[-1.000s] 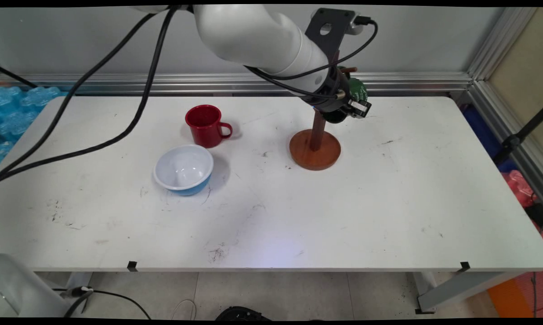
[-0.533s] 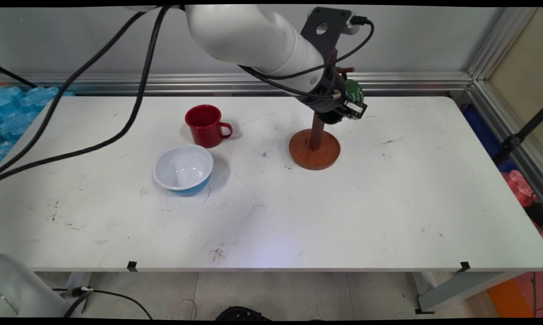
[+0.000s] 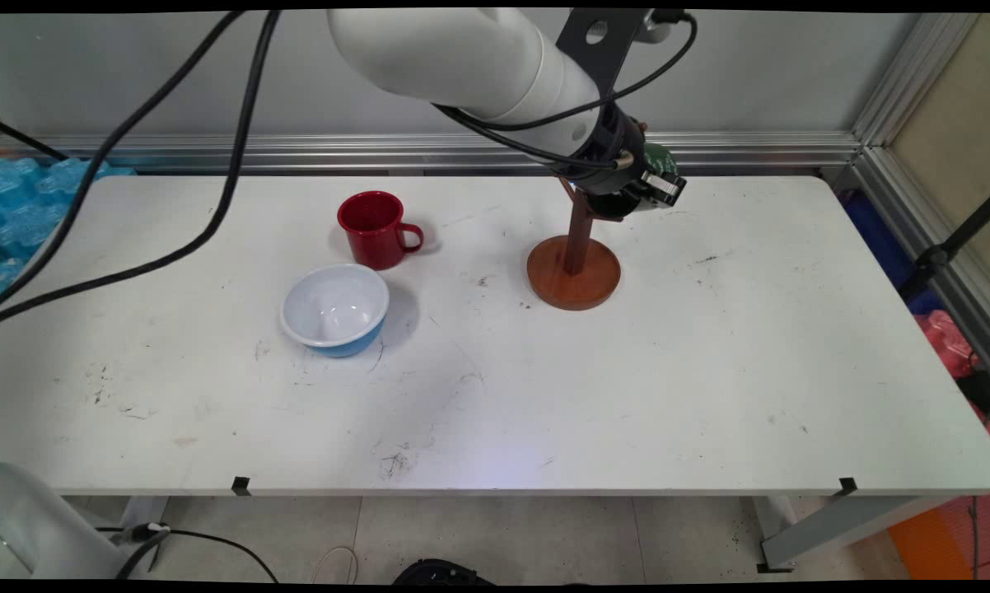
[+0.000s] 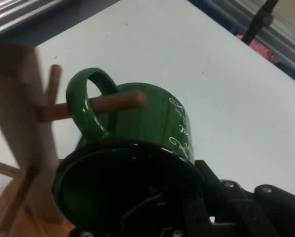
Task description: Place the picked object on the table
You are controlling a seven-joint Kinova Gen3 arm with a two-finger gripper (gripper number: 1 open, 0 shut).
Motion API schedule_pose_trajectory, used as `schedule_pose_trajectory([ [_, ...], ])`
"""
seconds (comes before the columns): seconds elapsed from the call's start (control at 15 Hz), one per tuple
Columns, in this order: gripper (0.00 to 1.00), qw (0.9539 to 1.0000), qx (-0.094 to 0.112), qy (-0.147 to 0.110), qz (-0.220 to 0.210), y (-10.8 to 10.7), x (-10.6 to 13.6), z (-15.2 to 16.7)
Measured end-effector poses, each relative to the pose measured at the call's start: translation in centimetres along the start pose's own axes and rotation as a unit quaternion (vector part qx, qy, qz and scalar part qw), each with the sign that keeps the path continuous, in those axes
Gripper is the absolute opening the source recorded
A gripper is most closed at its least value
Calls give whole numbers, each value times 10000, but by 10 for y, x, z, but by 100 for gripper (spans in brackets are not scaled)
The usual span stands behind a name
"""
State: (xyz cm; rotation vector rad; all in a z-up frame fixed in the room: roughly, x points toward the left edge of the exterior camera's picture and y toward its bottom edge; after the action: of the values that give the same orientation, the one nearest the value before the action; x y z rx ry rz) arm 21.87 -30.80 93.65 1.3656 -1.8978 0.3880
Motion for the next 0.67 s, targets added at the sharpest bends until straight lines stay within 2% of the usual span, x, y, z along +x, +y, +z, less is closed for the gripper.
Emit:
schedule_pose_trajectory([
  [0.67, 0, 9996, -216, 140, 87, 10, 7, -18],
])
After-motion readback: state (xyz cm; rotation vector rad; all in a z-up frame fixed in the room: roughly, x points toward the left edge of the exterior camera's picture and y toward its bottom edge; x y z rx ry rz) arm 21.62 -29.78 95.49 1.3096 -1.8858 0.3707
